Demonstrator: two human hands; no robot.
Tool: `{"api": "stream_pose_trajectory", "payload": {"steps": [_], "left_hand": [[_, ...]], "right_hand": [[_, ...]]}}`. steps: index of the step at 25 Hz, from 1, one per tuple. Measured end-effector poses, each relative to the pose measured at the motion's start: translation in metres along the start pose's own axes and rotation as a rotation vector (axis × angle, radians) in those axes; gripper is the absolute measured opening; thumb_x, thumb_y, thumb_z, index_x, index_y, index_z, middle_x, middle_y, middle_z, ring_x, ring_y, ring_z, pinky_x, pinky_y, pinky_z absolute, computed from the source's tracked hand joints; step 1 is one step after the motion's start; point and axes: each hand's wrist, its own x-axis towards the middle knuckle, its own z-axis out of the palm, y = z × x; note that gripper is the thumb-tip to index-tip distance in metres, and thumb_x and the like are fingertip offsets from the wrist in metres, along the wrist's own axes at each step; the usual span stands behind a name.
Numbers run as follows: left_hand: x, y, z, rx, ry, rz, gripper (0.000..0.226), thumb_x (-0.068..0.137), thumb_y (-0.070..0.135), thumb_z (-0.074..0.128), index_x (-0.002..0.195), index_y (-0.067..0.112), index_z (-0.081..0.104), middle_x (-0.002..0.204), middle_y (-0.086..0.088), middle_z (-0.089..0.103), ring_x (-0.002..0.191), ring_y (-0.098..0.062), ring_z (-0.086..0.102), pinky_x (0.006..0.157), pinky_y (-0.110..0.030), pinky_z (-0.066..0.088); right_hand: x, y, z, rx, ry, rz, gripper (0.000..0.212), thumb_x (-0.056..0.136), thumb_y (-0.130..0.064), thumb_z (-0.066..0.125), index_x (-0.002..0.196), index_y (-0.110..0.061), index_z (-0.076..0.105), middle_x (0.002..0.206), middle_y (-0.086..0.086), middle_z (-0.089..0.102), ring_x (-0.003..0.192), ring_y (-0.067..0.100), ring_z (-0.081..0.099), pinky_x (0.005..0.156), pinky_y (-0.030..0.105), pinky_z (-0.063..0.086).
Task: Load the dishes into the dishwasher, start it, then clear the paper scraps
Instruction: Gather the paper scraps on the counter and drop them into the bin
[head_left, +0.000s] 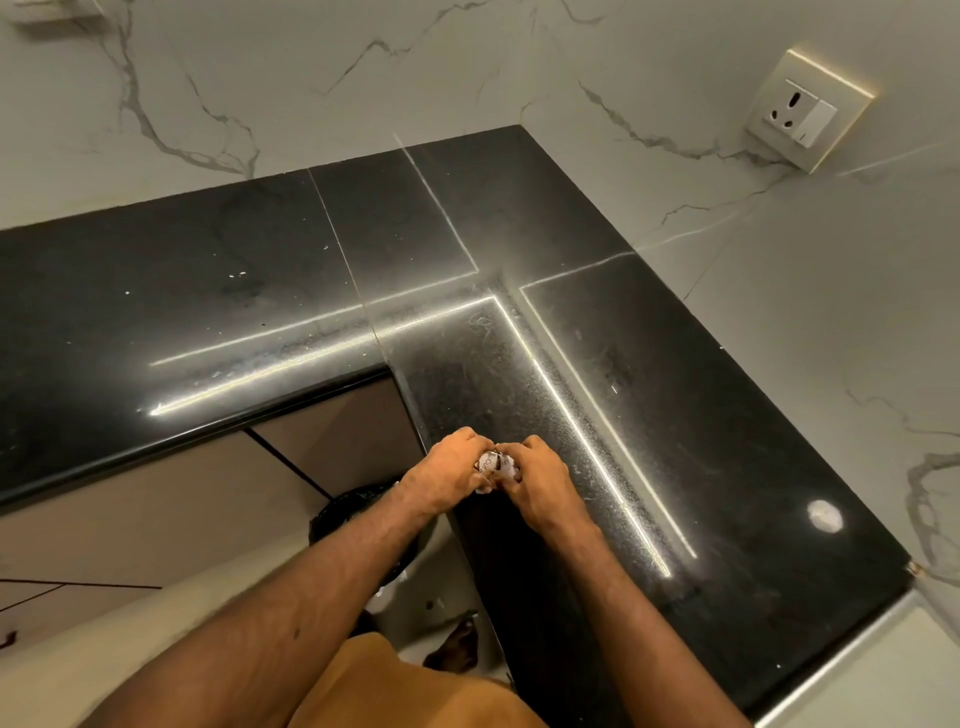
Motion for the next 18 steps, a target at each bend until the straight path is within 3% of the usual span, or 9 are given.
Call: {"api": "stream_pose_trajectory", "payload": {"steps": [5,10,13,16,18], "left_hand": [[-0.001,0.011,-0.002,0.048,0.08,-0.068,0.018,0.095,0.027,0.067,0.111,0.023,0.075,0.102,-0.002,0.071,0.098,-0.024,0.068,0.087,-0.039,0.056],[0.005,0.019,-0.006,0.015,0.094,-0.156,0.017,0.094,0.021,0.064,0.106,0.026,0.076,0.099,-0.007,0.073,0.096,-0.029,0.068,0.082,-0.038,0.058],[0.008,0.021,-0.011,0.022,0.078,-0.138,0.021,0.094,0.016,0.061,0.104,0.027,0.076,0.099,-0.008,0.072,0.097,-0.03,0.069,0.082,-0.04,0.059],[0.008,0.024,-0.02,-0.039,0.153,-0.117,0.019,0.096,0.025,0.063,0.105,0.033,0.077,0.098,-0.003,0.074,0.095,-0.026,0.069,0.084,-0.039,0.059],[0.011,0.022,-0.026,-0.112,0.186,-0.101,0.016,0.096,0.028,0.065,0.104,0.033,0.078,0.094,0.0,0.075,0.09,-0.022,0.07,0.084,-0.038,0.06]], "right_hand": [[0.003,-0.01,0.002,-0.063,0.068,0.05,0.016,0.102,-0.031,0.063,0.107,-0.021,0.075,0.1,-0.001,0.059,0.091,0.02,0.062,0.078,0.035,0.051],[0.007,-0.016,0.006,-0.07,0.114,0.081,0.007,0.095,-0.021,0.067,0.094,-0.018,0.074,0.093,0.0,0.06,0.084,0.022,0.06,0.074,0.04,0.053],[0.012,-0.015,0.0,-0.055,0.117,0.083,0.008,0.095,-0.023,0.07,0.095,-0.017,0.076,0.095,0.0,0.061,0.086,0.021,0.062,0.073,0.036,0.052],[0.016,-0.014,-0.009,-0.026,0.172,0.101,0.01,0.097,-0.028,0.071,0.095,-0.02,0.078,0.092,-0.005,0.059,0.082,0.014,0.057,0.064,0.019,0.038],[0.02,-0.016,-0.015,0.027,0.221,0.129,0.006,0.096,-0.028,0.073,0.094,-0.025,0.078,0.09,-0.009,0.059,0.081,0.011,0.058,0.065,0.019,0.04]]}}
